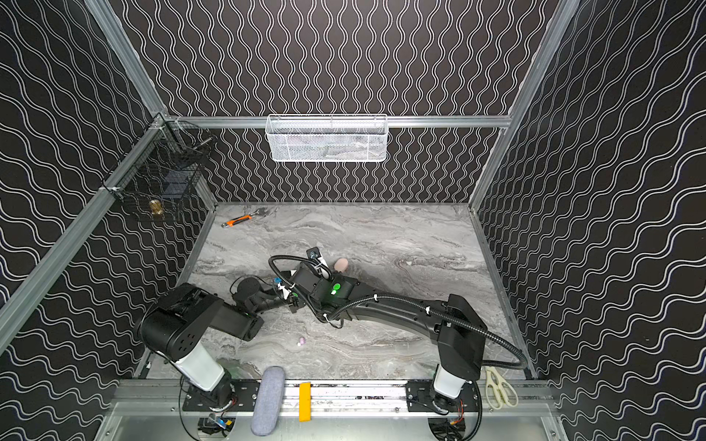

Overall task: Insert wireless bluetooth earbuds into charging case
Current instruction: Insert the wireless bluetooth earbud into the charging case.

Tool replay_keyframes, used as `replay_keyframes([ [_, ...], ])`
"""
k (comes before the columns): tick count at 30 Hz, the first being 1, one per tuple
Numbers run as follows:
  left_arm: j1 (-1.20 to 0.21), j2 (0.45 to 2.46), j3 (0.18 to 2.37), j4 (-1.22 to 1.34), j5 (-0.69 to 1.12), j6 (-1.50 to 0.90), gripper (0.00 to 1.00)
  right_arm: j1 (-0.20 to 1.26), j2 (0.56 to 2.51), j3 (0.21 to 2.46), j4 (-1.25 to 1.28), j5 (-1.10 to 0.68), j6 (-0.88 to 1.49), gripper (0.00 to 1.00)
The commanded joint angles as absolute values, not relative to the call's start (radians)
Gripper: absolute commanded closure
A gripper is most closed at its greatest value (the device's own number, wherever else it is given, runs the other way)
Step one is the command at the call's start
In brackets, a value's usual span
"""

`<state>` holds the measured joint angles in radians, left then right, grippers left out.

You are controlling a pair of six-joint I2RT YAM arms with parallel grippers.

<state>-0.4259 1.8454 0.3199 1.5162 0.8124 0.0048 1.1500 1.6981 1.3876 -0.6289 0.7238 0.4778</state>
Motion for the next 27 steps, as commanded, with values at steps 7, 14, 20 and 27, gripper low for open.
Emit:
replay_keyframes([
  [7,-0.425,1.836,0.322,1.549,0.811,0.002,0.64,1.166,1.723,1.409,-0.643,0.764,0.496,0.82],
  [14,-0.425,1.836,0.324,1.549,0.808,0.0,0.64,1.185,1.758,1.433,-0.667,0.798,0.517,0.82],
  [20,-0.415,1.841,0.33,1.55,0.803,-0.016,0.64,1.195,1.745,1.426,-0.663,0.778,0.53,0.81],
  [27,-0.409,1.839,0.331,1.549,0.806,-0.024,0.64,1.195,1.737,1.406,-0.663,0.761,0.551,0.81],
])
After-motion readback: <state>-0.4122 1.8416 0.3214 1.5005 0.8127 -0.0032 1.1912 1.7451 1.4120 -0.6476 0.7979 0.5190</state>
